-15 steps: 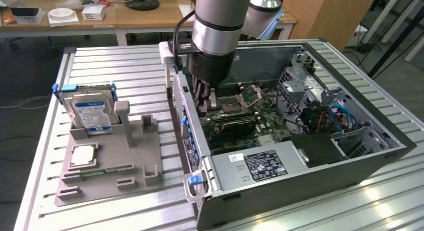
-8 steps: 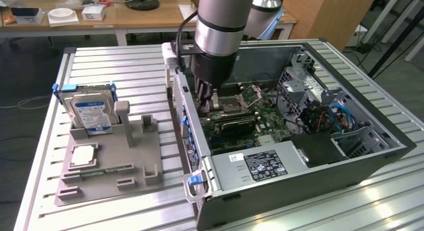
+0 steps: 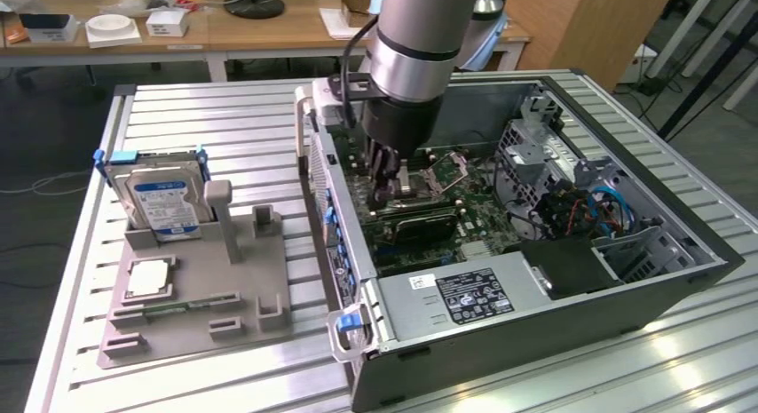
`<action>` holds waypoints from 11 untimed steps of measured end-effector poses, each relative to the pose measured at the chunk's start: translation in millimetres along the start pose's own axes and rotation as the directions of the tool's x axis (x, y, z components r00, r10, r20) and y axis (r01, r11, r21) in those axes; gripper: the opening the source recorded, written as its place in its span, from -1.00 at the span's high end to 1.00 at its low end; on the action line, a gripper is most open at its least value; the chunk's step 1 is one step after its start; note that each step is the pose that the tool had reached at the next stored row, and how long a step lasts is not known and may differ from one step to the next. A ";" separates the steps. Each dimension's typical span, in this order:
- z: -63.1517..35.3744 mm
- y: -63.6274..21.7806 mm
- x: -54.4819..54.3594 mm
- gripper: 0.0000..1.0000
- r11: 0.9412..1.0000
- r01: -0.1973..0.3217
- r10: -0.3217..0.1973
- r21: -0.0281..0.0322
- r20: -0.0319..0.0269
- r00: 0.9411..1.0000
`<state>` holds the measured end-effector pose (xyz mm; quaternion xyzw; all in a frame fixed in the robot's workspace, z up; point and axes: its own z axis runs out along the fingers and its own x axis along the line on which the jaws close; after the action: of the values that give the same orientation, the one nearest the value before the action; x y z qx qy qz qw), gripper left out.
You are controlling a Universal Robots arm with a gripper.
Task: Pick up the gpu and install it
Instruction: 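Press down on the gpu until it lock into place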
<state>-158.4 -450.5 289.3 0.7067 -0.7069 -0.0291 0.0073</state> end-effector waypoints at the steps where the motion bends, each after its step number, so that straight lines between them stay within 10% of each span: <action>1: 0.7 -0.6 0.0 0.79 1.000 0.004 -0.004 0.001 0.000 1.000; 11: 8.4 -11.1 0.1 0.79 0.999 0.035 -0.035 0.006 -0.002 0.999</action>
<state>-147.7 -450.4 280.4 0.7191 -0.6944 -0.0266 0.0054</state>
